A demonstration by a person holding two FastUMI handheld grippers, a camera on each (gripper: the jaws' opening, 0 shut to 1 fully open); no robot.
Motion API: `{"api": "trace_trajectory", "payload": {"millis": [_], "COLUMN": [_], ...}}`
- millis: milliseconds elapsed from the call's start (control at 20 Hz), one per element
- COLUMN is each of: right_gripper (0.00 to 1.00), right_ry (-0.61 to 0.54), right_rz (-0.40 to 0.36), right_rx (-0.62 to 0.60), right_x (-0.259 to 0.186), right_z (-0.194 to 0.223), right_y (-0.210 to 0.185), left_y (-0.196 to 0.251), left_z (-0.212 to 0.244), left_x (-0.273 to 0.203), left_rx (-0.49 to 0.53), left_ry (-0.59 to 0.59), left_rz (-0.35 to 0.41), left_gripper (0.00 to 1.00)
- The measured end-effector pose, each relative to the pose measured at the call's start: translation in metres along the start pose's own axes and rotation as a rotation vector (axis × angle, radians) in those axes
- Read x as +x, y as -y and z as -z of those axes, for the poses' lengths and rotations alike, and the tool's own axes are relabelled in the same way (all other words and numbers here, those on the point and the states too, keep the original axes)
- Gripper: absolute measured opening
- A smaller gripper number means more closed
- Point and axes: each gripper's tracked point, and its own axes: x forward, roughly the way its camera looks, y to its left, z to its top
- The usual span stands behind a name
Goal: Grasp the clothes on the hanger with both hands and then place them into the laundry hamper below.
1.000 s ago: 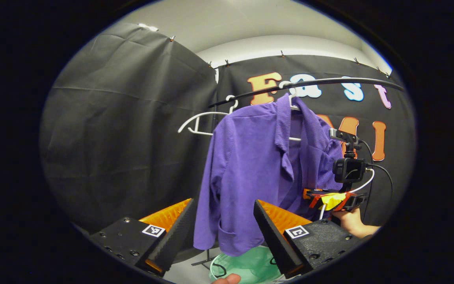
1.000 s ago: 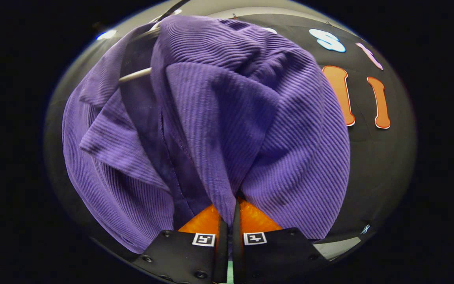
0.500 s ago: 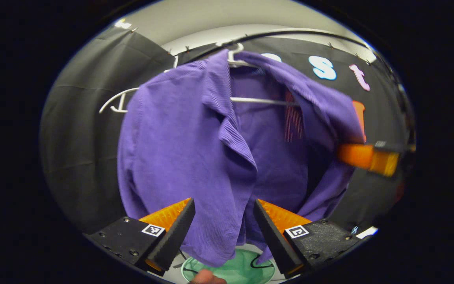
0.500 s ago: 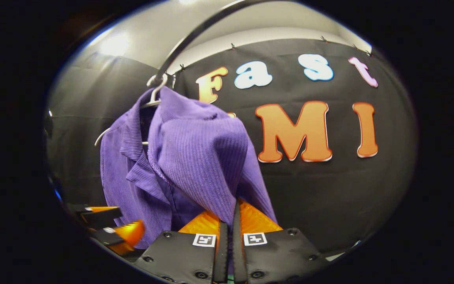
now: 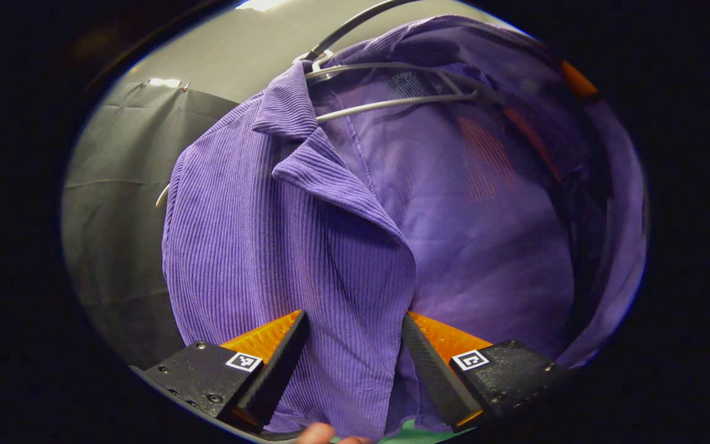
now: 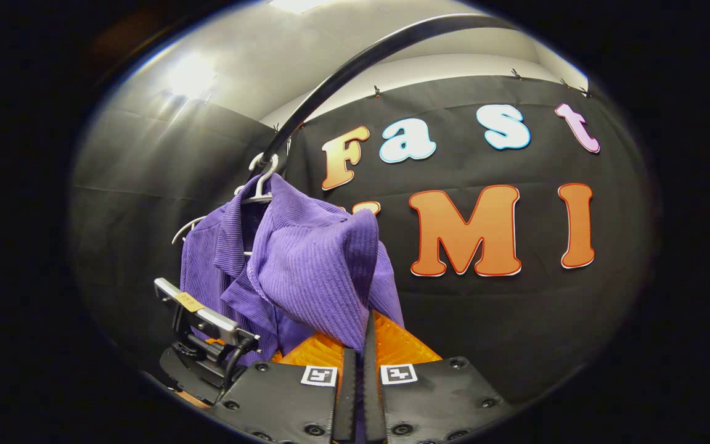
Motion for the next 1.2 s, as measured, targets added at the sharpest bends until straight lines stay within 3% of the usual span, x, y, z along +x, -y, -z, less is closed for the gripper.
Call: {"api": "trace_trajectory", "payload": {"millis": [50,200,300,400,450,500,600,700,750,900,950,1050,1150,1200], "right_gripper": [0.12,0.12,0.12,0.07,0.17,0.12,0.12,0.12,0.07,0.17,0.12,0.12,0.12,0.07], "right_ry": [0.008,0.026,0.043,0.068,0.089,0.109,0.15,0.176,0.188,0.212,0.222,0.214,0.219,0.225], "right_rz": [-0.005,-0.001,0.026,0.069,0.082,0.106,0.177,0.202,0.216,0.262,0.279,0.325,0.36,0.406], "right_rx": [0.0,0.002,-0.011,-0.014,-0.019,-0.036,-0.066,-0.04,-0.018,0.038,0.029,-0.007,-0.041,-0.062], "right_x": [-0.001,-0.003,-0.006,-0.01,-0.012,-0.01,-0.005,0.003,0.009,0.021,0.024,0.028,0.045,0.048], "right_z": [-0.003,-0.014,-0.021,-0.032,-0.039,-0.047,-0.064,-0.077,-0.083,-0.099,-0.102,-0.104,-0.111,-0.112], "right_y": [0.001,-0.001,0.001,0.007,0.007,0.009,0.024,0.026,0.029,0.045,0.05,0.062,0.073,0.083], "left_y": [-0.008,-0.047,-0.066,-0.092,-0.107,-0.122,-0.149,-0.178,-0.19,-0.199,-0.198,-0.202,-0.226,-0.24], "left_z": [0.002,0.009,0.001,-0.014,-0.029,-0.046,-0.086,-0.126,-0.145,-0.177,-0.182,-0.198,-0.205,-0.207], "left_x": [0.003,0.002,-0.003,-0.008,-0.012,-0.014,-0.021,-0.023,-0.025,-0.02,-0.022,-0.03,-0.028,-0.021], "left_rx": [0.012,0.034,0.014,0.012,0.014,0.01,-0.006,-0.021,-0.019,-0.013,-0.019,-0.041,-0.025,-0.021], "left_ry": [-0.011,-0.045,-0.06,-0.029,0.007,0.043,0.122,0.196,0.228,0.28,0.287,0.295,0.306,0.307], "left_rz": [-0.01,-0.068,-0.038,-0.063,-0.091,-0.117,-0.167,-0.211,-0.224,-0.151,-0.118,-0.06,-0.116,-0.155], "left_gripper": [0.99,0.46,0.11,0.07,0.06,0.05,0.05,0.05,0.05,0.04,0.04,0.02,0.04,0.05]}}
